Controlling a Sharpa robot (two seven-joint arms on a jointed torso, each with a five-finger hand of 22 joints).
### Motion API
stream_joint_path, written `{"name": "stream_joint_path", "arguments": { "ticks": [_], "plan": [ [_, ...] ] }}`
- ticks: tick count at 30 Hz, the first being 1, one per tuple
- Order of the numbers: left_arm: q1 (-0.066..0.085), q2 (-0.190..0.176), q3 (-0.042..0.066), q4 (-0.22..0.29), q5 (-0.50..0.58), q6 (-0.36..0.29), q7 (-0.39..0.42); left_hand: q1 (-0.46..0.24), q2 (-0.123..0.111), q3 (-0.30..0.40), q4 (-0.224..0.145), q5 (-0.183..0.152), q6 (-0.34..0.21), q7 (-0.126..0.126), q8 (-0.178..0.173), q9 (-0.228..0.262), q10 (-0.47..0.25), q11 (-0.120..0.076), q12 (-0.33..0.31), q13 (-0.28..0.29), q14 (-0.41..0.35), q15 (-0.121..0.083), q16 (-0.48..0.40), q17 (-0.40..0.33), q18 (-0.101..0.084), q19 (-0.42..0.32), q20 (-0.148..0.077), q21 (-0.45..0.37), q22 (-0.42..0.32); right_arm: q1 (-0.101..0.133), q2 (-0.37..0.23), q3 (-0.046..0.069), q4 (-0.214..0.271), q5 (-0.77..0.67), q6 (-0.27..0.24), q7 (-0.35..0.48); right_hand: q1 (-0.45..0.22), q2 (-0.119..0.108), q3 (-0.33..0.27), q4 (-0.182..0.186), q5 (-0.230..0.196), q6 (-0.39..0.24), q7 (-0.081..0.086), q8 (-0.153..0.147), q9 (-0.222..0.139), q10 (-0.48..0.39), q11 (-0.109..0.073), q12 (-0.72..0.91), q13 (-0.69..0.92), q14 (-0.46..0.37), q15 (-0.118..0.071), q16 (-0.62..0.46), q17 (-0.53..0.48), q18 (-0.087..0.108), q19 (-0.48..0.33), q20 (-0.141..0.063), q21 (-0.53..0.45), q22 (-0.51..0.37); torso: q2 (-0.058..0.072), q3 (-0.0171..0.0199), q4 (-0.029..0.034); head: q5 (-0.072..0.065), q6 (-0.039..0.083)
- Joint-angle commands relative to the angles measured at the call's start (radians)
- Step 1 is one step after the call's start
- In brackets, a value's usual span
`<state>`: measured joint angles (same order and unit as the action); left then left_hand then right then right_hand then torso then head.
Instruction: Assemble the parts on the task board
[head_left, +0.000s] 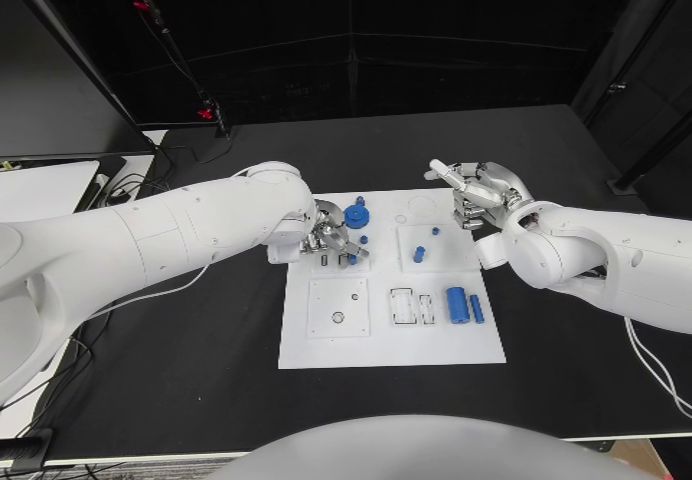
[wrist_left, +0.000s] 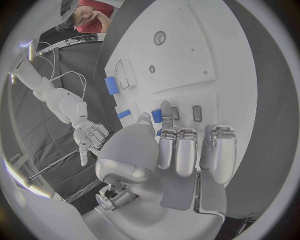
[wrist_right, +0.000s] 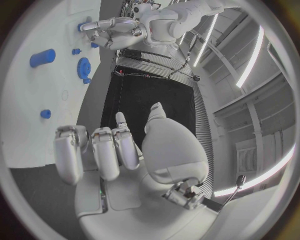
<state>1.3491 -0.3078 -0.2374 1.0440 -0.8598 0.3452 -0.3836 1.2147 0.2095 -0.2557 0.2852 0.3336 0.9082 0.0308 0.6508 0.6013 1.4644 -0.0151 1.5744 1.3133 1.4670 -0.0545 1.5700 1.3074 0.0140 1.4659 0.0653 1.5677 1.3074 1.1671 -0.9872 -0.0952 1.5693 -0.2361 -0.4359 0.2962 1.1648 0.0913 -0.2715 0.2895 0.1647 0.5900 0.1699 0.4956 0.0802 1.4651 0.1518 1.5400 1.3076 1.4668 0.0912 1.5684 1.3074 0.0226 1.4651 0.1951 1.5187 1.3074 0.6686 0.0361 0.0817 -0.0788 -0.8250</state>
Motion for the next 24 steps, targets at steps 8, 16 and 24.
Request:
{"name": "stream_joint_path", "arguments": {
  "ticks": [8,16,24],
  "plan": [
    [0.001,-0.003,0.001,0.003,0.002,-0.008,0.001,0.255,0.027,0.125,0.006,0.186,0.012,0.003,-0.053,0.044,0.106,-0.008,-0.004,0.257,0.104,-0.011,0.001,0.263,-0.014,0.105,-0.011,0.003,0.263,0.001,-0.002,0.000,0.003,-0.003,0.005,0.002,0.003,0.007,-0.005,0.001,0.004,-0.010,0.060,0.007,-0.002,0.003,0.006,-0.006,0.173,0.104,0.007,0.002,0.263,-0.002,0.045,0.009,-0.006,0.237,-0.001,0.0006,0.0007,-0.001,-0.001],
    [0.001,-0.012,0.001,0.008,-0.008,-0.021,0.023,0.284,-0.002,0.259,0.008,0.223,0.035,0.008,-0.093,0.078,0.106,-0.003,-0.004,0.257,0.104,-0.007,0.001,0.263,-0.014,0.105,-0.008,0.003,0.263,0.000,-0.002,0.000,0.003,-0.003,0.005,-0.003,0.004,0.008,-0.004,0.001,0.004,-0.012,0.061,0.007,-0.003,0.001,0.006,-0.007,0.172,0.104,0.008,0.002,0.263,-0.002,0.044,0.010,-0.007,0.237,-0.001,0.0002,0.0000,-0.004,0.001],
    [0.001,-0.024,0.001,0.009,-0.009,-0.042,0.050,0.243,-0.044,0.355,0.007,0.221,0.052,0.010,-0.124,0.109,0.106,-0.001,-0.004,0.257,0.104,-0.005,0.001,0.263,-0.014,0.105,-0.005,0.003,0.263,-0.001,-0.005,-0.001,0.002,-0.003,0.004,-0.006,0.004,0.008,-0.004,0.002,0.003,-0.013,0.061,0.007,-0.003,0.000,0.007,-0.007,0.171,0.104,0.008,0.002,0.263,-0.002,0.043,0.010,-0.007,0.236,-0.001,0.0005,0.0014,-0.008,0.004]
  ]
}}
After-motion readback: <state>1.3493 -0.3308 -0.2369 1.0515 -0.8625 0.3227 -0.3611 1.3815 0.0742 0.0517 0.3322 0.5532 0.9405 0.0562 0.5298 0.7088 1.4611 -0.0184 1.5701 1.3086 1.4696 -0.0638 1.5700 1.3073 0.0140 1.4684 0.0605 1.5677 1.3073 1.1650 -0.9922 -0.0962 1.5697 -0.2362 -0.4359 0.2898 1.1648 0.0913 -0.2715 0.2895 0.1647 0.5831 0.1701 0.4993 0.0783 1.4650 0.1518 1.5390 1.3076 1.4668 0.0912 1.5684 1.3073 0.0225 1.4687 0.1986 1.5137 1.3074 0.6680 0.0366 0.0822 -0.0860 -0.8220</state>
